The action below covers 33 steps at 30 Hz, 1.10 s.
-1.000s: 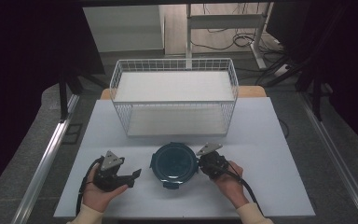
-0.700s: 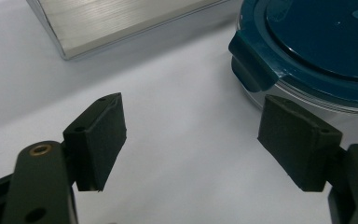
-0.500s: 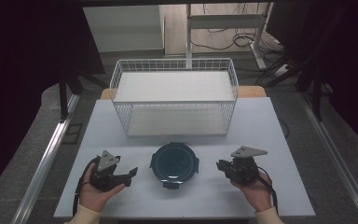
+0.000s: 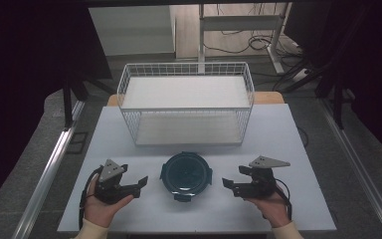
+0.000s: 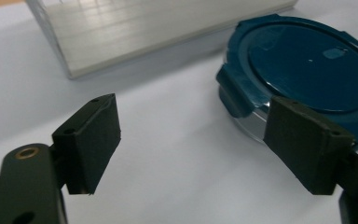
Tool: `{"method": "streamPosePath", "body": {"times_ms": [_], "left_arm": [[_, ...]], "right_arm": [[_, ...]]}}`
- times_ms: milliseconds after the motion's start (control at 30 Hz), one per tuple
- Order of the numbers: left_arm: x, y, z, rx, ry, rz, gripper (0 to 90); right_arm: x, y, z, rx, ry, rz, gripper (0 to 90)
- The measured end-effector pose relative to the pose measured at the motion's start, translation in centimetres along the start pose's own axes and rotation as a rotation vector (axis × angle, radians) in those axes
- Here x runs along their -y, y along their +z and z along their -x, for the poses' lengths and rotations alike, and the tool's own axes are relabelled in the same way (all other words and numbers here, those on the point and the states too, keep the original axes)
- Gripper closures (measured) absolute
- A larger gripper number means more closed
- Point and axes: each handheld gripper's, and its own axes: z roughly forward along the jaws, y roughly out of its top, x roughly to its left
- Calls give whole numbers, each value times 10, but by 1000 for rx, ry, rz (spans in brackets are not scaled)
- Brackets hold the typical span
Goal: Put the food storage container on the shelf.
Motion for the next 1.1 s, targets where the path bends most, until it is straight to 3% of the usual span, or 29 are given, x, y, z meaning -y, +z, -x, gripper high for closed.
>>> {"method": "streamPosePath", "body": {"times_ms": [400,433,533,667,700,733,767,800,1033,1100], "left_arm": [[-2,6,-2,117,-51,-23,138],[-4,6,-1,174,-84,-20,135],[-7,6,2,179,-76,-21,131],[-14,12,-1,208,-100,-44,119],[-16,15,-2,234,-116,-63,115],[-16,15,-2,234,-116,-63,107],[-19,21,-3,289,-147,-86,101],[-21,23,-4,309,-159,-86,101],[-31,36,-7,324,-204,-94,102],[-30,44,-12,333,-240,-107,102]], "right_arm": [[-2,7,-10,-21,14,-21,149],[-3,7,-11,-23,27,-20,139],[-7,7,-12,-24,56,-2,110],[-15,11,-16,-48,92,15,96],[-16,12,-18,-53,94,15,95],[-18,16,-19,-61,96,4,91],[-19,19,-21,-67,97,-8,87],[-20,22,-22,-73,99,-16,84],[-30,42,-26,-81,168,-63,77],[-30,46,-25,-91,186,-67,77]]}}
